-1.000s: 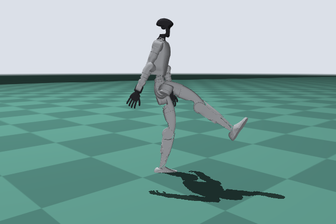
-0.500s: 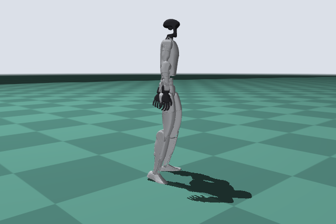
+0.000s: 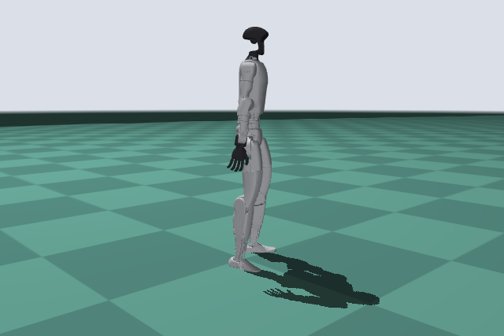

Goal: Upper body actions

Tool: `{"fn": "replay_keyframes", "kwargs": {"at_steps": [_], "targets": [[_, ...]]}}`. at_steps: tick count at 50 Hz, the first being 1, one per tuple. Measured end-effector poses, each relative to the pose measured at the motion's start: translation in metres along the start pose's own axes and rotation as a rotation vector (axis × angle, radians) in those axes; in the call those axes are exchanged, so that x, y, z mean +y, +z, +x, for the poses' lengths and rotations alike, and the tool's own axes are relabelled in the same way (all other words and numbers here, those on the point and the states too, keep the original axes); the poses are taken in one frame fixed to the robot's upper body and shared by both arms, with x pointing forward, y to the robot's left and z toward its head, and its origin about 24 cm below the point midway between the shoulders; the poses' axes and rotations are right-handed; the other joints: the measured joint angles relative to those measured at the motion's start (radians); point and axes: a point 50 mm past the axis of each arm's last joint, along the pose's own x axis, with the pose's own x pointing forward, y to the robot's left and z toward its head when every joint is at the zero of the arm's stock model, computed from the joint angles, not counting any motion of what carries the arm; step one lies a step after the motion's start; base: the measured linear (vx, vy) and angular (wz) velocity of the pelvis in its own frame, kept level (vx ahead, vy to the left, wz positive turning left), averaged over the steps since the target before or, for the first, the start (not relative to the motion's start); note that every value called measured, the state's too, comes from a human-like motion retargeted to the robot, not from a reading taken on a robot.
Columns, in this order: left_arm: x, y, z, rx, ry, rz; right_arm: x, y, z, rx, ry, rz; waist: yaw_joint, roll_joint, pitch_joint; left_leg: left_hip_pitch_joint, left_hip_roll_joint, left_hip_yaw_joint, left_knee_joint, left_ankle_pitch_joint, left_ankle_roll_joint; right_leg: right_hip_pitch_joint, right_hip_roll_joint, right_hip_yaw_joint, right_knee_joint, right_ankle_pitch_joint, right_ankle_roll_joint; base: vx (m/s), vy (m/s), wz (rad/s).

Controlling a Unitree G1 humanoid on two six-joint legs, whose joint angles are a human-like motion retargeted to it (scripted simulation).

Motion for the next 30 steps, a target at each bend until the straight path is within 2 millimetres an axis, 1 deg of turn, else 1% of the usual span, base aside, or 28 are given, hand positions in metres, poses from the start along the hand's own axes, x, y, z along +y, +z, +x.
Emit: {"fn": "replay_keyframes", "kwargs": {"at_steps": [4, 7, 11, 16, 20, 22, 27, 30], "targets": [[0.001, -0.011, -0.001, 0.044, 0.017, 0.039, 0.009, -0.007, 0.0, 0.031, 0.032, 0.066, -0.003, 0.006, -0.008, -0.001, -0.007, -0.008, -0.007, 0.005, 0.0, 0.004, -0.002, -0.005, -0.001, -0.005, -0.003, 0.01, 0.05, 0.12], [0.003, -0.019, -0.002, 0.078, 0.024, 0.02, 0.017, -0.011, 0.001, 0.046, 0.061, 0.092, 0.002, 0.001, -0.011, 0.004, -0.018, -0.013, -0.011, 0.003, 0.002, 0.01, -0.011, -0.01, 0.001, -0.01, -0.001, 0.06, 0.08, 0.13], [0.003, -0.032, -0.004, 0.115, 0.03, -0.063, 0.023, -0.012, 0.001, 0.057, 0.081, 0.059, -0.001, -0.013, -0.021, 0.009, -0.043, -0.031, -0.017, -0.001, 0.011, 0.02, -0.029, -0.014, 0.003, -0.016, 0.005, 0.11, 0.13, 0.26], [0.004, -0.045, -0.007, 0.158, 0.044, -0.159, 0.024, -0.005, 0.001, 0.036, 0.085, -0.018, 0.001, -0.033, -0.03, 0.023, -0.083, -0.045, -0.031, -0.01, 0.029, 0.029, -0.061, -0.029, 0.006, -0.016, 0.023, 0.16, 0.2, 0.16], [0.005, -0.051, -0.009, 0.187, 0.046, -0.179, 0.018, 0.007, 0.001, -0.009, 0.073, -0.068, 0.022, -0.045, -0.027, 0.037, -0.107, -0.032, -0.04, -0.022, 0.047, 0.018, -0.09, -0.02, 0.028, -0.014, 0.041, 0.16, 0.2, -0.19], [0.006, -0.051, -0.009, 0.19, 0.044, -0.175, 0.013, 0.017, 0.001, -0.045, 0.062, -0.09, 0.031, -0.047, -0.02, 0.039, -0.111, -0.021, -0.041, -0.028, 0.054, 0.001, -0.102, -0.011, 0.052, -0.013, 0.048, 0.07, 0.12, -0.33], [0.004, -0.043, -0.007, 0.155, 0.038, -0.183, -0.003, 0.052, -0.003, -0.172, 0.02, -0.17, 0.037, -0.036, -0.002, 0.031, -0.096, 0.023, -0.055, -0.035, 0.07, -0.086, -0.113, 0.016, 0.167, 0.014, 0.054, 0.0, 0.12, -0.52], [0.005, -0.038, -0.006, 0.131, 0.038, -0.191, -0.01, 0.069, -0.007, -0.24, -0.021, -0.178, 0.032, -0.03, 0.007, 0.023, -0.082, 0.043, -0.059, -0.035, 0.076, -0.123, -0.084, 0.054, 0.213, 0.001, 0.029, -0.06, 0.01, -0.34]]}}
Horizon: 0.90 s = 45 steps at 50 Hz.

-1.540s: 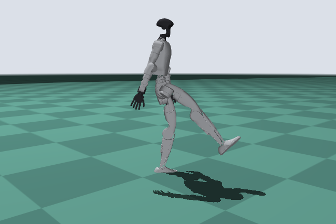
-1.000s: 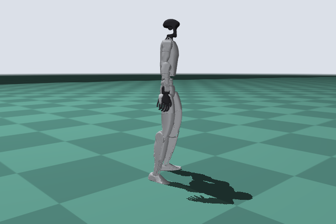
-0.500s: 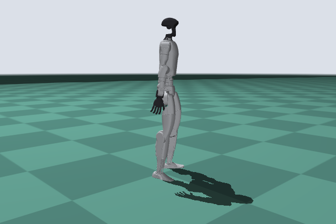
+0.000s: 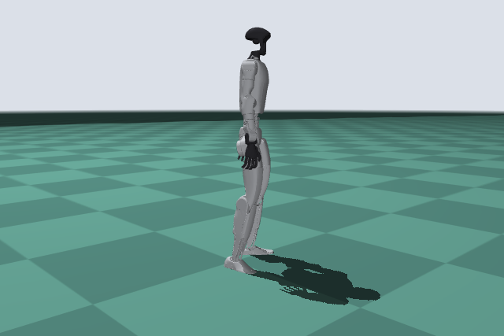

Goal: Upper body actions

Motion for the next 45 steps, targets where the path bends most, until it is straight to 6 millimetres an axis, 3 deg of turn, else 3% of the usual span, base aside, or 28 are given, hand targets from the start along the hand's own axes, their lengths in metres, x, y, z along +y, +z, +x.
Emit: {"fn": "replay_keyframes", "kwargs": {"at_steps": [5, 11, 15, 28, 45], "targets": [[0.006, 0.01, -0.001, -0.024, 0.013, 0.015, 0.002, 0.001, 0.0, -0.018, 0.007, 0.005, -0.034, -0.026, 0.018, 0.007, -0.023, -0.033, 0.004, -0.002, 0.005, 0.013, 0.026, 0.095, -0.088, -0.012, -0.001, 0.0, -0.03, 0.32], [0.004, 0.018, -0.001, -0.042, 0.015, 0.02, 0.023, -0.036, -0.003, 0.147, 0.085, 0.017, 0.034, -0.049, -0.01, 0.013, -0.036, -0.052, 0.008, -0.009, -0.005, 0.057, -0.006, -0.001, -0.152, 0.01, 0.024, 0.1, -0.05, 0.21], [-0.007, 0.019, 0.001, -0.055, -0.005, -0.032, 0.028, -0.046, -0.005, 0.205, 0.098, 0.009, 0.047, -0.039, -0.012, 0.019, -0.023, -0.057, 0.007, -0.011, -0.011, 0.079, 0.002, -0.047, -0.177, 0.018, 0.028, -0.02, -0.1, 0.08], [-0.015, -0.006, 0.003, 0.036, -0.003, 0.061, 0.032, -0.035, -0.002, 0.144, 0.111, 0.047, -0.017, -0.004, -0.058, 0.022, 0.017, -0.058, 0.0, -0.018, -0.041, 0.081, 0.056, -0.026, -0.19, -0.001, -0.004, 0.0, -0.08, 0.02], [-0.017, 0.007, 0.003, -0.005, -0.021, 0.059, 0.036, -0.043, -0.004, 0.177, 0.116, 0.043, -0.04, 0.025, -0.087, 0.022, 0.036, -0.067, -0.005, -0.021, -0.06, 0.086, 0.082, -0.026, -0.192, -0.019, -0.025, 0.0, -0.01, 0.0]]}}
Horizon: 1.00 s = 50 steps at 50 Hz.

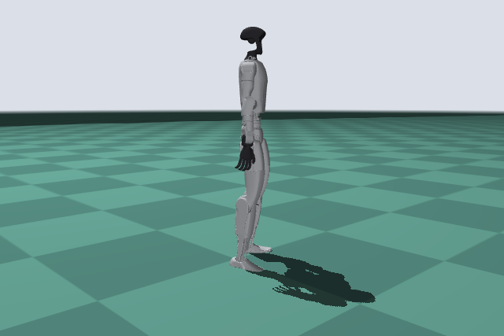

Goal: Upper body actions

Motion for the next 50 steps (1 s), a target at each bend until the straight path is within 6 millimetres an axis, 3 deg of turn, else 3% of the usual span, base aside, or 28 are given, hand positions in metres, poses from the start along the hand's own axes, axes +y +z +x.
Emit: {"fn": "replay_keyframes", "kwargs": {"at_steps": [20, 50], "targets": [[0.004, -0.016, -0.002, 0.064, -0.006, 0.004, 0.002, 0.0, 0.0, 0.01, 0.022, -0.011, 0.004, 0.008, -0.013, -0.004, 0.002, -0.005, 0.001, -0.006, -0.002, 0.001, 0.004, -0.001, 0.003, -0.007, -0.006, 0.0, 0.0, 0.0], [0.004, -0.012, -0.002, 0.055, -0.012, 0.018, 0.001, 0.0, 0.0, 0.011, 0.026, -0.022, 0.014, 0.003, -0.002, -0.005, -0.002, -0.006, 0.003, -0.006, -0.002, 0.003, -0.003, -0.003, 0.004, -0.004, -0.006, 0.0, 0.0, 0.0]]}}
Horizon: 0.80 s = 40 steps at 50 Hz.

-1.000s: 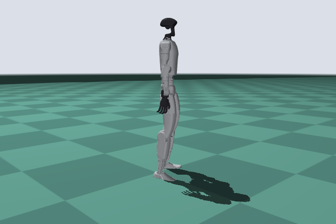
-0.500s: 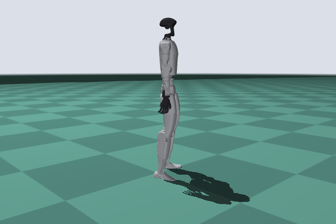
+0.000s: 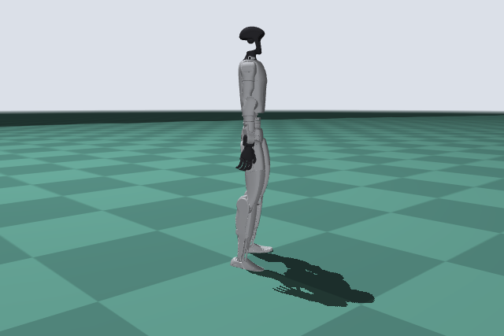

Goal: Upper body actions

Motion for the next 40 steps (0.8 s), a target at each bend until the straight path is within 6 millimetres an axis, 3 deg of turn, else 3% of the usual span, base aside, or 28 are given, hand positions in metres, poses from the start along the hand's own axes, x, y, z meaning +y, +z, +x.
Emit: {"fn": "replay_keyframes", "kwargs": {"at_steps": [30, 40], "targets": [[0.001, 0.004, 0.0, -0.013, 0.004, 0.004, -0.001, 0.002, 0.0, -0.009, -0.002, -0.003, 0.001, -0.002, 0.002, -0.008, -0.003, -0.001, 0.002, 0.003, 0.001, -0.001, -0.007, -0.013, -0.002, 0.0, 0.005, 0.0, 0.0, 0.0], [-0.002, 0.021, 0.0, -0.074, -0.008, 0.012, -0.005, -0.015, -0.001, 0.029, -0.026, 0.038, 0.02, -0.017, 0.032, -0.026, -0.043, -0.049, 0.013, 0.016, 0.017, 0.025, -0.047, -0.054, -0.011, -0.001, 0.024, 0.02, 0.06, 0.22]]}}
